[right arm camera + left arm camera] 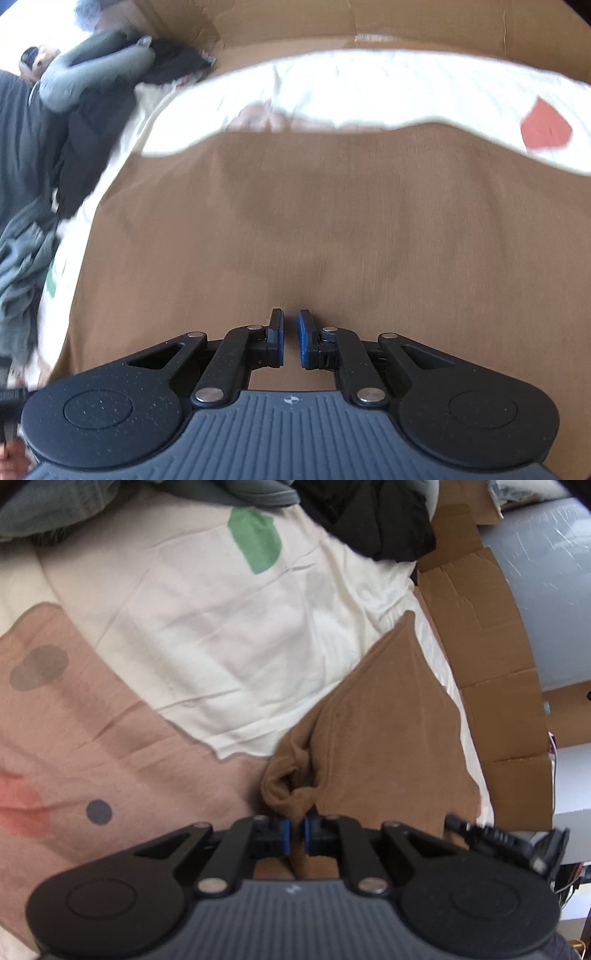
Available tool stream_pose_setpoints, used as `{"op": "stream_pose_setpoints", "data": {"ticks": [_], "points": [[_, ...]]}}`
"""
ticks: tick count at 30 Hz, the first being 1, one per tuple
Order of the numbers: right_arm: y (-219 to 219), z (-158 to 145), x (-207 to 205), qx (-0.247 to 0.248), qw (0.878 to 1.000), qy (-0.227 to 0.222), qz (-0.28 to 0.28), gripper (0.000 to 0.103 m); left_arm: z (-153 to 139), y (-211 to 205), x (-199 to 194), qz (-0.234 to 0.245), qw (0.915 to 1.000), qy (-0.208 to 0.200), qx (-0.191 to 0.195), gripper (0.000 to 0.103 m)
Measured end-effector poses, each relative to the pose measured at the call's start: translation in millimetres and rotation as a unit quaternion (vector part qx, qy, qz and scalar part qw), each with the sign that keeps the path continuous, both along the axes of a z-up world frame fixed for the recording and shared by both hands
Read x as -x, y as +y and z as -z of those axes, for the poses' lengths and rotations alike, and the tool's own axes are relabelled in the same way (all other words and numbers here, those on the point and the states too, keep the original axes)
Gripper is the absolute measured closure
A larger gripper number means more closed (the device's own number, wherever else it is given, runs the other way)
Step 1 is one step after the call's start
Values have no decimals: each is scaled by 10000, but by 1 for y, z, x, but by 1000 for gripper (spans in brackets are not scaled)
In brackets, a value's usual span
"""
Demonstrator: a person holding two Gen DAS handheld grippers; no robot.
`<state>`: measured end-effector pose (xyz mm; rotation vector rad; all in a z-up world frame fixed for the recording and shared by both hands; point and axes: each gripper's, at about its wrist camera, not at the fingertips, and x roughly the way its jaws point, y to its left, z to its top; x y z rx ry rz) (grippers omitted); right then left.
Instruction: Fold clothes
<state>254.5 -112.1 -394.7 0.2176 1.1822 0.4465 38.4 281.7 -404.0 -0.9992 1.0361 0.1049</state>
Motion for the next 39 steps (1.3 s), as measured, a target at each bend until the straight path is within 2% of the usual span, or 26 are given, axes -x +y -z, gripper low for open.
{"op": "stream_pose_setpoints", "data": {"ticks": [5,19,25,29,30,33,39], "points": [[4,7,-33,-42,9993,-345,169,94,0,2,4,14,10000,-30,52,95],[9,2,-81,137,9959,-720,533,94,8,3,3,-119,9998,-56,151,95],[16,-8,-96,244,9953,-820,455,93,4,2,1,-189,9997,-4,143,95],[26,-26,-91,401,9947,-939,102,93,-6,0,-3,-105,9998,-131,55,95],[28,-32,-87,441,9943,-975,22,91,-8,0,-4,-93,9998,-169,46,95],[28,-50,-73,452,9940,-990,-55,77,-17,0,-3,-150,9992,-337,126,95],[34,-96,-36,574,9920,-1090,-290,67,-35,1,-5,-312,9974,-533,371,95]]}}
